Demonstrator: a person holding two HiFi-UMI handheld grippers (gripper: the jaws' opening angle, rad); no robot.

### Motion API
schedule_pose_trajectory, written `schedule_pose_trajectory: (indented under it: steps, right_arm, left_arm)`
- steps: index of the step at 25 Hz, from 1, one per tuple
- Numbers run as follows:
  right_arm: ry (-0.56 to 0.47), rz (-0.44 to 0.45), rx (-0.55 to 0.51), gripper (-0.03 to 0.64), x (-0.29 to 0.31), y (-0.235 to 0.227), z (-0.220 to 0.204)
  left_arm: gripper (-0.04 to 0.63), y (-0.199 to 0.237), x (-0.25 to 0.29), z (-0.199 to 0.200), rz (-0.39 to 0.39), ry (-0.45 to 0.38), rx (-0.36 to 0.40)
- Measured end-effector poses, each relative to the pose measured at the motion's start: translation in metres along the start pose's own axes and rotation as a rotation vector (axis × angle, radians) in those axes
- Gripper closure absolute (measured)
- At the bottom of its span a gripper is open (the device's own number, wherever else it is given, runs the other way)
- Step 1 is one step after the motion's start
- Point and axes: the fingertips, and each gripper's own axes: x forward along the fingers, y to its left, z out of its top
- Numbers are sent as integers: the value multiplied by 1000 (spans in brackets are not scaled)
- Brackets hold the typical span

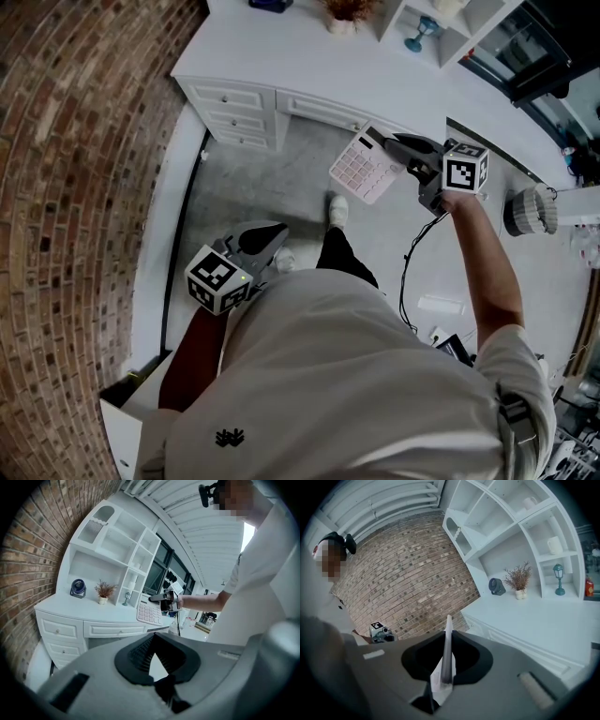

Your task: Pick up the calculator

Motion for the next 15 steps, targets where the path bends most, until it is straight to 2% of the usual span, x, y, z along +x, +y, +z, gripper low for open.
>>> schedule_pose_trajectory:
  steps: [15]
  right_arm:
    - [14,20,-5,558,0,2,-1]
  left_arm:
    - [589,3,7,1,-4,11,7]
